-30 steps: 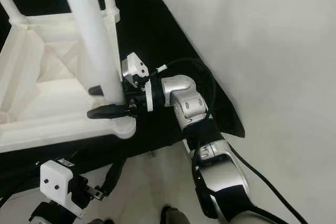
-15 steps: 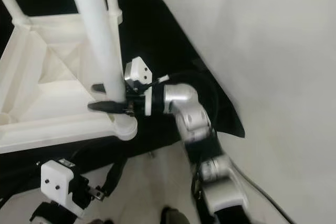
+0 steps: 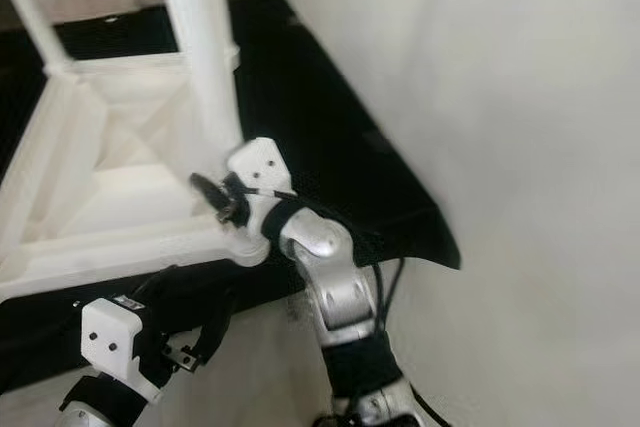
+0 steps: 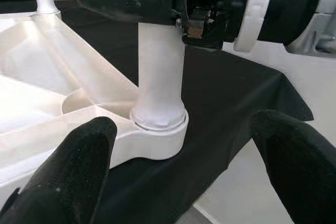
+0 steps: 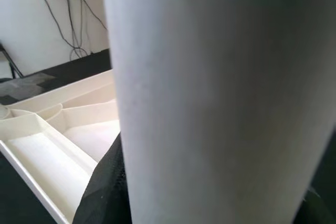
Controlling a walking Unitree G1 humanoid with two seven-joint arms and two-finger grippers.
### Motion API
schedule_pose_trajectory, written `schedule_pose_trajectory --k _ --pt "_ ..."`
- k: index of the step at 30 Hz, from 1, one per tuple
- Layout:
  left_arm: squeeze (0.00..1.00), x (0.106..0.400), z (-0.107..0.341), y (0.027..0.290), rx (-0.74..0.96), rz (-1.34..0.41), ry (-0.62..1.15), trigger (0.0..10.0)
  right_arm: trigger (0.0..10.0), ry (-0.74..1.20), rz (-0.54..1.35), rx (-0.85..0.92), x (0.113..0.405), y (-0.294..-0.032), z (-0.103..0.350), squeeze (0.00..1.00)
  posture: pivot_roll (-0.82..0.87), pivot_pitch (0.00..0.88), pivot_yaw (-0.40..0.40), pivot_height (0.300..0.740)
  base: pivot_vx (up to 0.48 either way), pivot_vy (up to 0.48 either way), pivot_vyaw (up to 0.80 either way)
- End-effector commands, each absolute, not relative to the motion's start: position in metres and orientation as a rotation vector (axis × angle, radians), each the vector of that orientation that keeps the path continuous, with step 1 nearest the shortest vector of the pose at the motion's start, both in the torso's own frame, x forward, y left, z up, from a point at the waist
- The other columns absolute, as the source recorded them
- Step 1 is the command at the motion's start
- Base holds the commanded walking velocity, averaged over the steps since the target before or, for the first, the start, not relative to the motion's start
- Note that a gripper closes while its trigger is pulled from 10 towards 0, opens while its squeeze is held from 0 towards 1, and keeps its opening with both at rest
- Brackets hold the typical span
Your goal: Building children table
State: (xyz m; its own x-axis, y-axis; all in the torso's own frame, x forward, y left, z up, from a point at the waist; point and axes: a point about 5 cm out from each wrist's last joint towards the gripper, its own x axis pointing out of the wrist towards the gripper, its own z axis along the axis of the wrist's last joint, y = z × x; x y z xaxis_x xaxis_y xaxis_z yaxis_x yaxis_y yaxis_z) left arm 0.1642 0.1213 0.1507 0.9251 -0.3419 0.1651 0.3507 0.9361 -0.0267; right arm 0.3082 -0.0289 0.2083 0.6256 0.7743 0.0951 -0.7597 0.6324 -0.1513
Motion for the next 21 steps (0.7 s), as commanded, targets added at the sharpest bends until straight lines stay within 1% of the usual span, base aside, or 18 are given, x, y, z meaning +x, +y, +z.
schedule_pose_trajectory --k 1,2,3,4,5,7,8,10,13,14,15,16,21 --pt "0.00 0.163 0.145 0.123 -0.064 -0.338 -0.140 10.0 10.0 -0.102 1.007 -0.043 0.309 -0.029 0.203 0.53 -0.04 0.154 -0.035 0.740 0.000 0.000 0.00" --pt "0.00 0.163 0.145 0.123 -0.064 -0.338 -0.140 10.0 10.0 -0.102 1.007 -0.043 0.309 -0.029 0.203 0.53 -0.04 0.154 -0.035 0.740 0.000 0.000 0.00" --pt "0.00 0.163 0.145 0.122 -0.066 -0.343 -0.140 10.0 10.0 -0.156 1.165 -0.015 0.311 -0.037 0.222 1.00 -0.04 0.154 -0.034 0.740 0.000 0.000 0.00" --pt "0.00 0.163 0.145 0.122 -0.066 -0.343 -0.140 10.0 10.0 -0.156 1.165 -0.015 0.311 -0.037 0.222 1.00 -0.04 0.154 -0.034 0.740 0.000 0.000 0.00" --pt "0.00 0.163 0.145 0.122 -0.067 -0.346 -0.139 10.0 10.0 -0.171 1.209 -0.015 0.314 -0.042 0.229 1.00 -0.04 0.154 -0.034 0.740 0.000 0.000 0.00" --pt "0.00 0.162 0.146 0.121 -0.069 -0.352 -0.137 10.0 10.0 -0.201 1.299 -0.074 0.325 -0.057 0.243 1.00 -0.04 0.165 -0.035 0.740 0.000 0.000 0.00" --pt "0.00 0.162 0.146 0.121 -0.069 -0.352 -0.137 10.0 10.0 -0.201 1.299 -0.074 0.325 -0.057 0.243 1.00 -0.04 0.165 -0.035 0.740 0.000 0.000 0.00" --pt "0.00 0.160 0.147 0.120 -0.071 -0.355 -0.137 10.0 10.0 -0.212 1.361 -0.100 0.333 -0.067 0.253 1.00 -0.03 0.174 -0.032 0.740 0.000 0.000 0.00" --pt "0.00 0.160 0.147 0.120 -0.072 -0.356 -0.137 10.0 10.0 -0.214 1.402 -0.103 0.336 -0.070 0.258 1.00 -0.03 0.174 -0.032 0.740 0.000 0.000 0.00" --pt "0.00 0.159 0.147 0.120 -0.073 -0.357 -0.136 10.0 10.0 -0.212 1.432 -0.110 0.341 -0.072 0.262 0.86 -0.03 0.185 -0.027 0.740 0.000 0.000 0.00" --pt "0.00 0.159 0.147 0.120 -0.073 -0.357 -0.136 10.0 10.0 -0.212 1.432 -0.110 0.341 -0.072 0.262 0.86 -0.03 0.185 -0.027 0.740 0.000 0.000 0.00" --pt "0.00 0.157 0.148 0.120 -0.074 -0.360 -0.132 10.0 10.0 -0.204 1.480 -0.128 0.345 -0.070 0.265 0.00 -0.02 0.194 -0.022 0.740 0.000 0.000 0.00" --pt "0.00 0.153 0.148 0.121 -0.075 -0.366 -0.122 10.0 10.0 -0.190 1.529 -0.137 0.352 -0.065 0.270 0.00 -0.01 0.205 -0.017 0.740 0.000 0.000 0.00"
